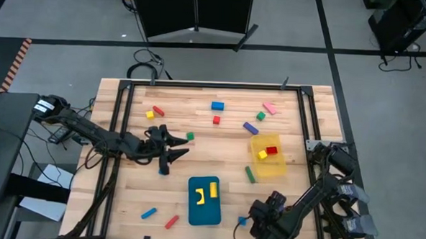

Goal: Sort blocks by size
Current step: Put the large light green block into the blue bin

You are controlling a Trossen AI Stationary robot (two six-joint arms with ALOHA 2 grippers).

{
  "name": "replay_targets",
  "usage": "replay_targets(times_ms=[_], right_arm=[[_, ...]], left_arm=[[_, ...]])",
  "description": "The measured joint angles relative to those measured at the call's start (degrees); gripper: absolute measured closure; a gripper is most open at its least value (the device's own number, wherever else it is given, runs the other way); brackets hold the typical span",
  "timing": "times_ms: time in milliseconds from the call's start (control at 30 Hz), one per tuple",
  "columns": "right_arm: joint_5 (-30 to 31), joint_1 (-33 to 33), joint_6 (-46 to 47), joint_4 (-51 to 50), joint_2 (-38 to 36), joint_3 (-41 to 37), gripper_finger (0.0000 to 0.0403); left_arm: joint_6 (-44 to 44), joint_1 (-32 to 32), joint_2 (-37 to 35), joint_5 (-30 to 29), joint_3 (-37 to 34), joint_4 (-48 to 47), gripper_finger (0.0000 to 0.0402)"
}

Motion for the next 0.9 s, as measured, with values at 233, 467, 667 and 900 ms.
replay_targets(times_ms=[233, 467, 667, 900], right_arm=[[-2.4, 0.0, 0.9, 8.5, -0.8, -7.1, 0.0115], [-2.9, -0.1, 0.6, 11.0, -0.8, -8.4, 0.0156], [-2.6, -0.2, 0.5, 12.3, -0.6, -8.4, 0.0250], [-1.6, -0.4, 0.6, 11.9, -0.6, -8.4, 0.0290]], left_arm=[[-0.1, -0.2, 0.0, 0.0, 0.0, 0.1, 0.0208], [-0.1, -0.2, 0.0, 0.1, 0.0, 0.1, 0.0208], [-0.1, -0.2, 0.0, 0.1, 0.0, 0.0, 0.0208], [-0.2, -0.2, 0.0, 0.1, 0.0, 0.0, 0.0208]])
